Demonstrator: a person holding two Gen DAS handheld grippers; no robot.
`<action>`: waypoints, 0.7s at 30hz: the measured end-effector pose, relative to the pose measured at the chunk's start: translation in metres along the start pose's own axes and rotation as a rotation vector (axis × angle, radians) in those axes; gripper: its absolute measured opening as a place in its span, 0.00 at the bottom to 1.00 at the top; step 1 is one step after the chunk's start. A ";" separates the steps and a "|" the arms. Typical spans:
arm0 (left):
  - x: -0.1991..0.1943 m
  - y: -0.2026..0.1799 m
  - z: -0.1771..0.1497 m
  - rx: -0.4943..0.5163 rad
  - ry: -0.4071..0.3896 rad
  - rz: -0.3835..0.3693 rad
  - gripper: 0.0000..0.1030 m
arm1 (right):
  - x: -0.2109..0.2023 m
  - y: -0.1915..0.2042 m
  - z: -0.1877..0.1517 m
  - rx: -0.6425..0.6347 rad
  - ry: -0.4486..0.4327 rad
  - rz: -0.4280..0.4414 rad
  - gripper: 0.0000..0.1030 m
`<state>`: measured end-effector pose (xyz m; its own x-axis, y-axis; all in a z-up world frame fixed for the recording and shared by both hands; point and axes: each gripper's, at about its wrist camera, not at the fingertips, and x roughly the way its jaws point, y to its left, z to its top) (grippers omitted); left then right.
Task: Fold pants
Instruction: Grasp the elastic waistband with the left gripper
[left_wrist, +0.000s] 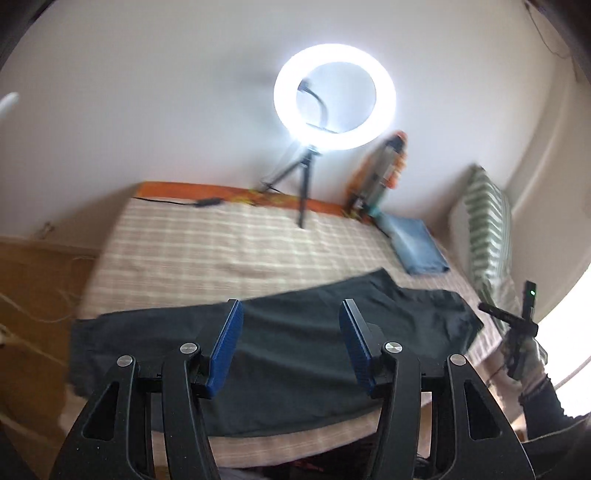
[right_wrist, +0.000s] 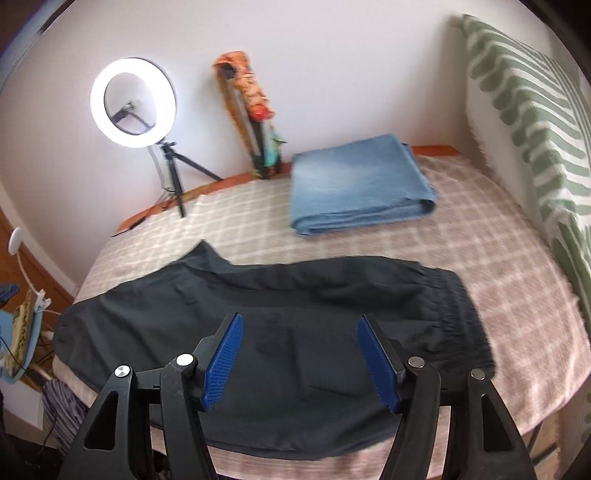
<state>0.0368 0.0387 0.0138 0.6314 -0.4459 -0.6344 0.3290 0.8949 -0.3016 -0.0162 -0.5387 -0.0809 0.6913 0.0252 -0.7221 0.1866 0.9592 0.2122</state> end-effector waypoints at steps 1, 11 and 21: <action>-0.008 0.013 0.000 -0.011 -0.007 0.026 0.55 | 0.002 0.009 0.002 -0.012 -0.001 0.018 0.65; -0.048 0.166 -0.050 -0.257 0.052 0.279 0.55 | 0.036 0.096 0.004 -0.132 0.039 0.117 0.66; 0.004 0.242 -0.132 -0.614 0.047 0.108 0.53 | 0.066 0.149 0.002 -0.171 0.096 0.162 0.66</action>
<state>0.0268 0.2561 -0.1557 0.6020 -0.3640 -0.7107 -0.2076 0.7881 -0.5794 0.0584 -0.3943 -0.0956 0.6314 0.2014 -0.7488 -0.0475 0.9739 0.2219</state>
